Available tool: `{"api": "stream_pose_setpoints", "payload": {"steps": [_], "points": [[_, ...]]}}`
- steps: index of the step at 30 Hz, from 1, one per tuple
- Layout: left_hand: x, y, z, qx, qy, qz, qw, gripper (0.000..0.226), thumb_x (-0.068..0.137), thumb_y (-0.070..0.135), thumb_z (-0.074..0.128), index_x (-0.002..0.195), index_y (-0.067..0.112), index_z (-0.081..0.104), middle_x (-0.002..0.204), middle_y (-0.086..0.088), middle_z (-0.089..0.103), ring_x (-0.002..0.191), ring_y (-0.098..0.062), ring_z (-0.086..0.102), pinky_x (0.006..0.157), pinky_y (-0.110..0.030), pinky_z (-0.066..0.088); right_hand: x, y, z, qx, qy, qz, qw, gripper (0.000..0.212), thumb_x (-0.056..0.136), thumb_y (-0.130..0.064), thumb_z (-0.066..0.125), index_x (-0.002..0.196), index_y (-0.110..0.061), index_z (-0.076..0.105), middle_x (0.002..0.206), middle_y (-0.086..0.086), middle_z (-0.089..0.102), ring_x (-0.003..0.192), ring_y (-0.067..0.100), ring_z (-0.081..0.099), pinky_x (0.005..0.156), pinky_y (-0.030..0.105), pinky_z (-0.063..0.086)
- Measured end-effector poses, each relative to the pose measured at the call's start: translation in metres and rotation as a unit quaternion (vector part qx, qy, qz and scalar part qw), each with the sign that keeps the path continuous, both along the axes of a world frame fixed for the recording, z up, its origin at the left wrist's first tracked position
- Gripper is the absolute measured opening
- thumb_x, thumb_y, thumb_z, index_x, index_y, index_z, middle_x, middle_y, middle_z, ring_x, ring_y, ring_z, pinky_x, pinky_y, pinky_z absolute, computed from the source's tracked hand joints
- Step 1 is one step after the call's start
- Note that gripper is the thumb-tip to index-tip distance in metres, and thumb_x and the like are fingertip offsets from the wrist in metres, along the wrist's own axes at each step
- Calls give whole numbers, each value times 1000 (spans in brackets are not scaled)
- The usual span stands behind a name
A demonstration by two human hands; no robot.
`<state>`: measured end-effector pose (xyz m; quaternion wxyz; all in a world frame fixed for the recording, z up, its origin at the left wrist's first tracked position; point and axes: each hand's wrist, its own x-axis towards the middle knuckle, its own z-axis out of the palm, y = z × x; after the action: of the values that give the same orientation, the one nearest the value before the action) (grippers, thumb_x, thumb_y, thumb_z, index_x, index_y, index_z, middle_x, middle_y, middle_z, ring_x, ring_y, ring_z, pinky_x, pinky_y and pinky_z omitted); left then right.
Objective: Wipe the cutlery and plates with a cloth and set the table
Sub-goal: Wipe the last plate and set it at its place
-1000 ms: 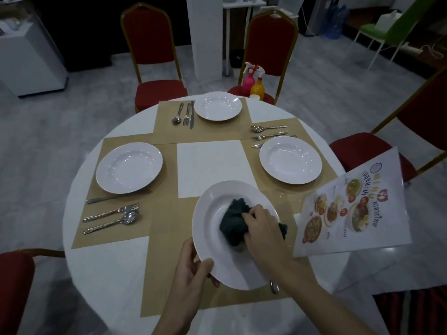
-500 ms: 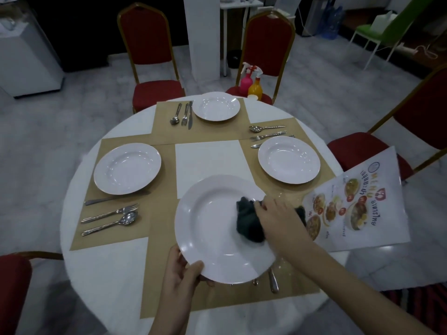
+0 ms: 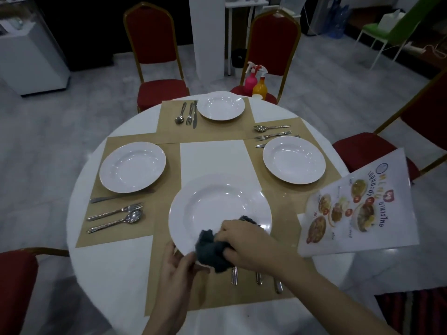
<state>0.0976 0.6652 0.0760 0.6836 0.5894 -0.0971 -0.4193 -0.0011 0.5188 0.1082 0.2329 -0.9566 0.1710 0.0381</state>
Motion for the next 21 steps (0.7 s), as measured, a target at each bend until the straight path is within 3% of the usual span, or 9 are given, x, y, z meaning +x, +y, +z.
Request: {"api": "stream_pose_setpoints", "payload": {"steps": [3,5,9,11,14,18,21], "points": [[5,11,-5,0,13,1,1000,48,91,-10,46,120,26,59,109,-14,68,86,-30,63,61,-37,54,-21,-13,4,-75,47,-6,996,24,87,-19,48,103,-14,64,107,6,56,98,24,54,78,32,37],[4,14,-5,-5,-6,-12,1000,43,86,-3,56,115,27,60,102,-18,65,76,-28,58,57,-37,51,-32,-26,-4,-114,54,-63,990,25,88,-19,48,109,-14,60,112,4,53,101,22,53,78,30,36],[-11,9,1,11,-49,-72,996,47,71,16,67,116,18,54,107,-18,62,74,-33,65,56,-38,55,-25,-42,-21,-161,22,-174,971,15,85,-12,61,99,-14,58,102,3,55,84,19,57,62,24,34],[-20,1,3,22,-58,-97,993,42,82,10,66,120,19,49,108,-9,61,80,-30,67,57,-36,56,-8,-38,-28,-133,-26,-246,960,16,86,-4,58,101,-10,59,102,5,56,83,21,59,61,23,33],[-25,-7,5,36,-88,-119,988,35,92,1,55,121,19,47,109,-4,60,83,-24,69,61,-31,56,21,-15,-34,-31,-106,-305,946,24,92,-2,47,113,-8,56,112,5,55,93,21,58,72,24,42],[-4,-6,-3,32,-69,-64,995,39,94,-2,50,125,22,52,114,-8,64,95,-25,68,67,-38,58,35,29,-29,32,-148,-176,973,26,85,-19,44,102,-8,59,104,7,57,91,20,55,77,28,43],[14,7,-7,11,-28,-10,1000,44,93,-5,48,128,21,54,116,-7,68,100,-26,68,69,-37,59,18,32,-23,26,-123,-53,991,24,83,-13,53,104,-9,64,102,7,58,91,21,55,81,32,47]]}}
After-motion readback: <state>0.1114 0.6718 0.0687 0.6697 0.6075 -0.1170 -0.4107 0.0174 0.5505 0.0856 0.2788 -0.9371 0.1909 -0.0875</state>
